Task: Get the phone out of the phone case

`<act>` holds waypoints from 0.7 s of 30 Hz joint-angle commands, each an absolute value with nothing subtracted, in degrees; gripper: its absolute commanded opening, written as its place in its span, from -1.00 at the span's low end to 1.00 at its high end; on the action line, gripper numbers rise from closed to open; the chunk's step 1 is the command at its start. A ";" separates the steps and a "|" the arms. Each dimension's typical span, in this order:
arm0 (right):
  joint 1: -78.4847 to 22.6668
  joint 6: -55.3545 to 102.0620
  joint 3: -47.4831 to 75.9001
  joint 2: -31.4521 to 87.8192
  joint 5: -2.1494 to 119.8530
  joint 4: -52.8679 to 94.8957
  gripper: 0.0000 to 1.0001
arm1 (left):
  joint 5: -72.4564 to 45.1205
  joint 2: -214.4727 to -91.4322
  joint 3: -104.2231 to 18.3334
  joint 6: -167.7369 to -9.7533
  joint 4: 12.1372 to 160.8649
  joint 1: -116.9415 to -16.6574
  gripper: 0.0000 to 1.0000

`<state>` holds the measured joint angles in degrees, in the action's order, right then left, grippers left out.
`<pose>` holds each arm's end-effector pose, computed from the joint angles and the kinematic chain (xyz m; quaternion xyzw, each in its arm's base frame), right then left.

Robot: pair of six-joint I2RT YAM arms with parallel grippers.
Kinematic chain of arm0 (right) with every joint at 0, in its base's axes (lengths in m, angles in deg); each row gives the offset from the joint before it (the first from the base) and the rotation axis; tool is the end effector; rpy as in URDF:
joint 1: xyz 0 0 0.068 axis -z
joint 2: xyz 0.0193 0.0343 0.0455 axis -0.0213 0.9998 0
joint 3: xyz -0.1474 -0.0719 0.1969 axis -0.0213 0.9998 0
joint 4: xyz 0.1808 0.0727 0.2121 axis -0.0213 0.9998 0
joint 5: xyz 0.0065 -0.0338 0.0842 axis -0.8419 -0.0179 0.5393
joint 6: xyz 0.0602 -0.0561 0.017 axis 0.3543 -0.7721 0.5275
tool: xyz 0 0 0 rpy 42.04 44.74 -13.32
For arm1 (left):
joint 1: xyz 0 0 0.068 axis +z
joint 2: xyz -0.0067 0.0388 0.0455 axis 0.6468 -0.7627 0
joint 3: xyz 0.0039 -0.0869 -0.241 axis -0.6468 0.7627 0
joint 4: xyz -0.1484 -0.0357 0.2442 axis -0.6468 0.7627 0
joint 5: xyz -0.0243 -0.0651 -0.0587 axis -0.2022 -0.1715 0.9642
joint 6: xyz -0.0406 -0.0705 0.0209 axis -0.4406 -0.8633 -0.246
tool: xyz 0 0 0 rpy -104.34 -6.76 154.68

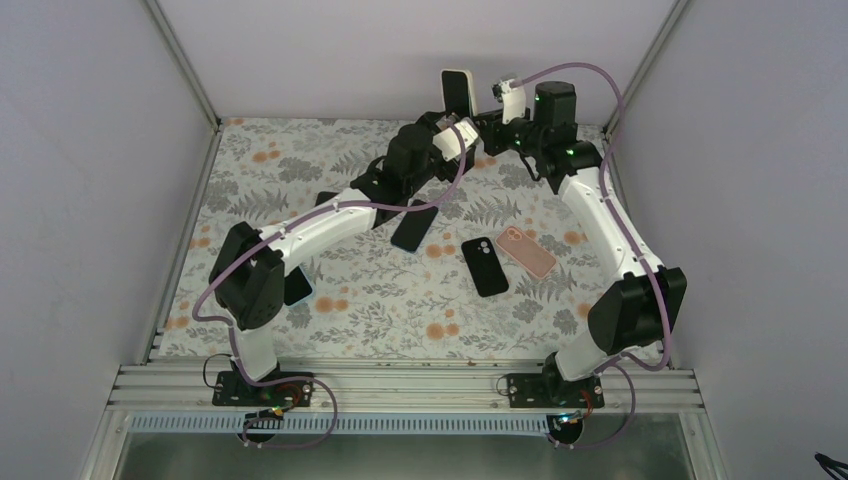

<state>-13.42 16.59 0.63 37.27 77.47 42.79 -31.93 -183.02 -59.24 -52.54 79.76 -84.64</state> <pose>0.4015 0.1386 0.3603 -0.2272 0.7912 0.2566 0.5065 0.3734 -0.3471 0.3081 0.3791 0.6529 -0.0468 0.6541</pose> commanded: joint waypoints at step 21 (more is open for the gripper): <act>-14.26 15.60 1.15 34.71 77.11 41.16 -0.94 | -39.99 -182.33 -62.35 -49.19 75.55 -83.68 0.83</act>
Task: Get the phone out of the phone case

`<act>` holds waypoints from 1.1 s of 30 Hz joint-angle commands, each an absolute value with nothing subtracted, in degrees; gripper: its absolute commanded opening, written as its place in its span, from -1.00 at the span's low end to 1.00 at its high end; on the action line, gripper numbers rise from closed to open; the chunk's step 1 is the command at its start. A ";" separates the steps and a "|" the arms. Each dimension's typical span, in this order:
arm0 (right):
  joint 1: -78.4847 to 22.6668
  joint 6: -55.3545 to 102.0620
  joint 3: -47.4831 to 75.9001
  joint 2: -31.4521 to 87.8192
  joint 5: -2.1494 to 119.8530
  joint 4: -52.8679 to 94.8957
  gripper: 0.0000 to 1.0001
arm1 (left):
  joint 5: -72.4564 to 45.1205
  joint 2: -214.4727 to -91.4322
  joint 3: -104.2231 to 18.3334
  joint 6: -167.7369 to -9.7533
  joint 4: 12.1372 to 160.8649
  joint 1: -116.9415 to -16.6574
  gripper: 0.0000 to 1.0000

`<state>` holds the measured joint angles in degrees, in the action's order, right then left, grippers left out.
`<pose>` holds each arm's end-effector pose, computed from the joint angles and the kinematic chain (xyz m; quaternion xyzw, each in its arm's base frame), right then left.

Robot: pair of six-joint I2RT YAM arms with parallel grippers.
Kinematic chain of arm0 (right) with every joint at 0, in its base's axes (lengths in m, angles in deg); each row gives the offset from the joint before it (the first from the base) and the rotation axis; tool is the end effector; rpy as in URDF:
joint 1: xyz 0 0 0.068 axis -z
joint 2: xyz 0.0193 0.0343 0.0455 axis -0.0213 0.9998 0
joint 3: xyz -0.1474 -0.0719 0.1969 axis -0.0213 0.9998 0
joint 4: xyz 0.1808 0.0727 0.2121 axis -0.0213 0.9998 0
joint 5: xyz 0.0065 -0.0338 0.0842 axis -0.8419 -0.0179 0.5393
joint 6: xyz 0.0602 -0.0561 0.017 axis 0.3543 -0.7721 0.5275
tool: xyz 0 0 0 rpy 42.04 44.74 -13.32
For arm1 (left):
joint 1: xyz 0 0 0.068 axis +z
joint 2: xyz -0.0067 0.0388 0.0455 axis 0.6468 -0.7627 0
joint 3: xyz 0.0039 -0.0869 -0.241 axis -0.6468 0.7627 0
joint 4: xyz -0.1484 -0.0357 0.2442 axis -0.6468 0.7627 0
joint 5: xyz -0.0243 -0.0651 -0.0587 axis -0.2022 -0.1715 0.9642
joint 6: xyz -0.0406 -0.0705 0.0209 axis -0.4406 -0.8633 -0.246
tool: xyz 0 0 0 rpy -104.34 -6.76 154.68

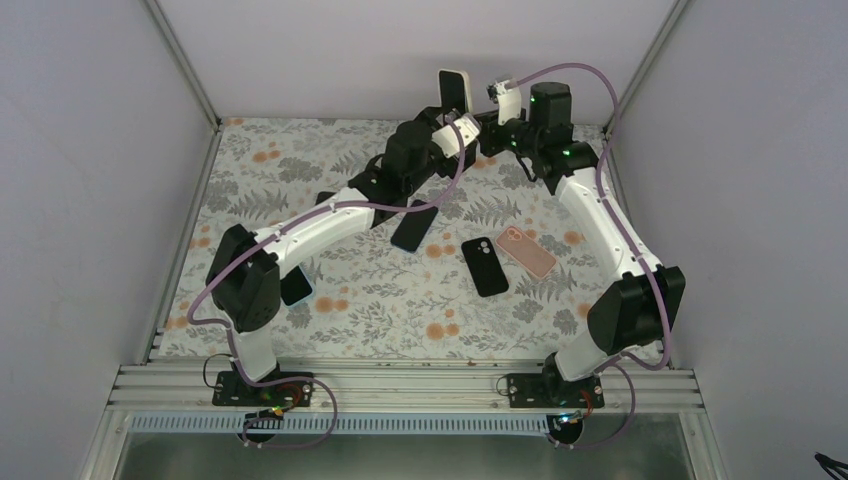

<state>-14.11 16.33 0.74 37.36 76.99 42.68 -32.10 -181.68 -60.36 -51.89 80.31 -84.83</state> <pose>0.4007 0.1431 0.3590 -0.2315 0.7908 0.2552 0.5059 0.3693 -0.3452 0.3264 0.3759 0.6422 -0.0461 0.6665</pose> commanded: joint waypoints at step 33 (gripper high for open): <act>-17.00 16.96 7.90 33.74 82.11 38.41 -0.94 | -53.20 -182.40 -48.39 -13.69 22.16 -79.52 -0.10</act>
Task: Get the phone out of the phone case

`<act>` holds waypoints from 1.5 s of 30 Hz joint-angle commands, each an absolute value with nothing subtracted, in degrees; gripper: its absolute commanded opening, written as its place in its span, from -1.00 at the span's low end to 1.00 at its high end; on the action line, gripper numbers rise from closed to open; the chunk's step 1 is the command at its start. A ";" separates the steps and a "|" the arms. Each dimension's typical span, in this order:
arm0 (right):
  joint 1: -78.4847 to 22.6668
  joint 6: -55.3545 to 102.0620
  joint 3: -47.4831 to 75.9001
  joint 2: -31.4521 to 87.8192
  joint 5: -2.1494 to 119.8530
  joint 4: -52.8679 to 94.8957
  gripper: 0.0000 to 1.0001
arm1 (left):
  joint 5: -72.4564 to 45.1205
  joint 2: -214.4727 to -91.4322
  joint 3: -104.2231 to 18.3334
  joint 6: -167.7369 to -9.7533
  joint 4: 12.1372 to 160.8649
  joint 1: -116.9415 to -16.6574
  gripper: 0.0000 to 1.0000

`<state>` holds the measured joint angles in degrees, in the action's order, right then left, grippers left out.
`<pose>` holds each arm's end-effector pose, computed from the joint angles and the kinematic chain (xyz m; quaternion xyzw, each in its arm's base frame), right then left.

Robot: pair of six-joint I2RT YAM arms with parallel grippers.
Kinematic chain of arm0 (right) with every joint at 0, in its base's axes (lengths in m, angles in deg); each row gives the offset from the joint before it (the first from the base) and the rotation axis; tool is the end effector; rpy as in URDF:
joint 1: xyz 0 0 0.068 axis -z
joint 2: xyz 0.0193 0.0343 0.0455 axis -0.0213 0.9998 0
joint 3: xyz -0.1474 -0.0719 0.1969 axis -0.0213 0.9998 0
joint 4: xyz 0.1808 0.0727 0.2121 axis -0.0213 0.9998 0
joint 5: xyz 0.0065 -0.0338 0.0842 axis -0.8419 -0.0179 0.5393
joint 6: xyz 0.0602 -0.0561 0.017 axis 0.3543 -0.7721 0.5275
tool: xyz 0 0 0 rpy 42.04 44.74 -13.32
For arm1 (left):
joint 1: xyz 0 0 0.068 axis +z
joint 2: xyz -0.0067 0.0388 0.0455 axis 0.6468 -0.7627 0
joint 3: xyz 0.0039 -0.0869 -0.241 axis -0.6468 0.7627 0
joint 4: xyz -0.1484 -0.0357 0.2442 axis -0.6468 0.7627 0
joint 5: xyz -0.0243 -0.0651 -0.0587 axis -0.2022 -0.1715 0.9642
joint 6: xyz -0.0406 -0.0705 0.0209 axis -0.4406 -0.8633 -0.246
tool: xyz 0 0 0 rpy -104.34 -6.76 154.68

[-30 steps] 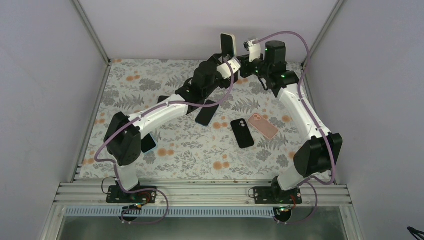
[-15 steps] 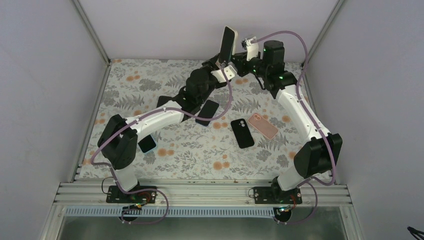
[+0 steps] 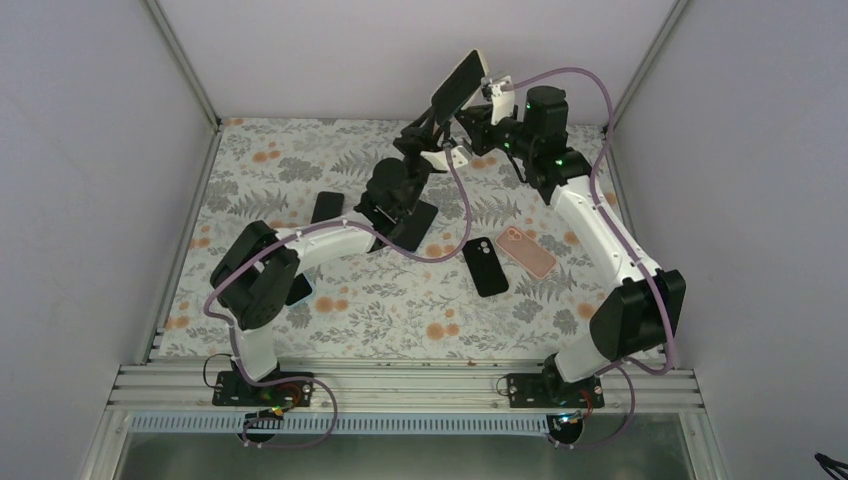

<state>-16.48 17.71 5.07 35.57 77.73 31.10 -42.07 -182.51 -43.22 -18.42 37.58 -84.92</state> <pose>0.3953 0.1607 0.3678 -0.2497 0.7408 0.2766 0.5589 0.3608 -0.3206 0.3012 0.3633 0.4680 0.1996 0.7805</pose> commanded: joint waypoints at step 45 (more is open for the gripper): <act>-15.37 -11.04 5.87 44.12 42.78 46.63 -0.93 | -43.43 -162.55 -33.10 -28.78 56.88 -81.16 -0.95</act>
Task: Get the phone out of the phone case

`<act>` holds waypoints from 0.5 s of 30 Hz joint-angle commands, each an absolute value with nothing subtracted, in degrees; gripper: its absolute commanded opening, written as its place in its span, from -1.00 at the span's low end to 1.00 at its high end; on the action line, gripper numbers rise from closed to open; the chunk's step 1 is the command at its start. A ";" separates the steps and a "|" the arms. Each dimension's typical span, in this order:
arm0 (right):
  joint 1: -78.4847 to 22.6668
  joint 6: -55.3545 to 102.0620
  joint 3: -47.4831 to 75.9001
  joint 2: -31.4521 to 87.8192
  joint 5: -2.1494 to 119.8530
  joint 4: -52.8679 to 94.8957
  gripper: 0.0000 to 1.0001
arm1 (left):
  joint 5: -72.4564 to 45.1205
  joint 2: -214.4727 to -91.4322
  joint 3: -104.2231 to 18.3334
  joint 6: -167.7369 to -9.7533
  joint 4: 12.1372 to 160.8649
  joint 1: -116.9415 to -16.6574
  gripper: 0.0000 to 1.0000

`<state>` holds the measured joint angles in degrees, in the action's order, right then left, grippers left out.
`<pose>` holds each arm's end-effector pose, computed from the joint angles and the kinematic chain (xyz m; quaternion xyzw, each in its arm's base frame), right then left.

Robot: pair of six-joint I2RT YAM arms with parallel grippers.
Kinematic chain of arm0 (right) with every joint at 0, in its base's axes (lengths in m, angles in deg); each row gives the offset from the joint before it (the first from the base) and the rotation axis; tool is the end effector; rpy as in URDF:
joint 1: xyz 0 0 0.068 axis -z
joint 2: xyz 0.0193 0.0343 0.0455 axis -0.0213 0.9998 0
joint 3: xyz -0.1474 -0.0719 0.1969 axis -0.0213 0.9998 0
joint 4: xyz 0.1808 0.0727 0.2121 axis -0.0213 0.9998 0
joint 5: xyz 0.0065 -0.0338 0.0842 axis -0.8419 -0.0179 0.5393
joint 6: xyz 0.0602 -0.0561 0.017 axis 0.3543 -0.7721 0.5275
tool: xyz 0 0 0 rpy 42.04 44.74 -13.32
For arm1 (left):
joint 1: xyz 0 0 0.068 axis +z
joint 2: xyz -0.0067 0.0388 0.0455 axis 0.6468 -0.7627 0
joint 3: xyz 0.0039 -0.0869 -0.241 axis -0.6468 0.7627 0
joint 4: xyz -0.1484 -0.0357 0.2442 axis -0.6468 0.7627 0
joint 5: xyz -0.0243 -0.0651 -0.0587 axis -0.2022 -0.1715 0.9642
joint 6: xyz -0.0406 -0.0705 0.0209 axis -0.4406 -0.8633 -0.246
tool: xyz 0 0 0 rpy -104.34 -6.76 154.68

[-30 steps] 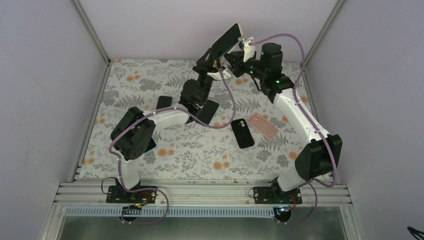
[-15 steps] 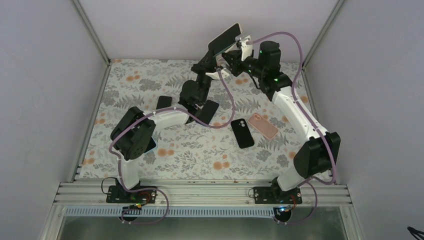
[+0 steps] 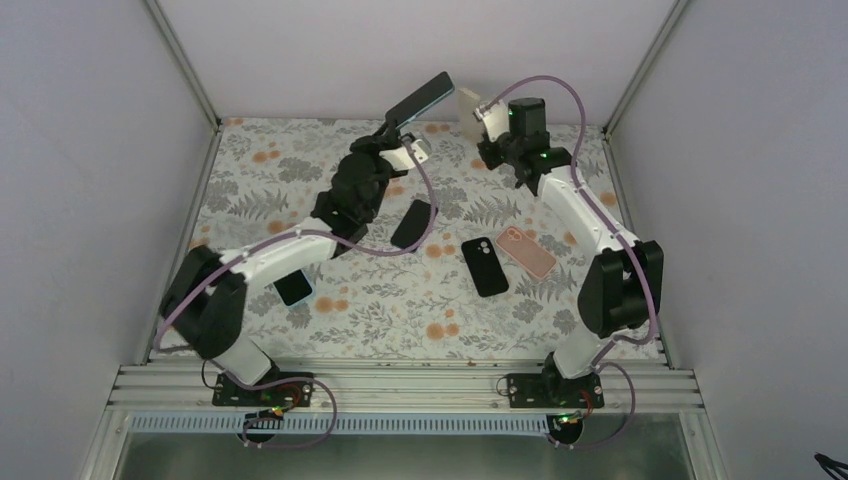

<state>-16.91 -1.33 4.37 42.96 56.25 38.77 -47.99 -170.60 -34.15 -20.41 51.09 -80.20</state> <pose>0.4294 0.1475 0.2980 -0.2870 0.8106 0.0390 0.5089 0.3575 -0.2568 0.2960 0.3652 0.5526 0.2542 0.7047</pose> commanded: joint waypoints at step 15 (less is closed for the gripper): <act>-2.21 -16.39 7.75 47.66 75.17 73.75 -0.93 | -58.03 -156.96 -10.15 -11.27 68.82 -80.99 -0.95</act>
<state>-6.09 -13.53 8.24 42.91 58.43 63.71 -51.86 -156.20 -13.08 -16.09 68.20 -81.23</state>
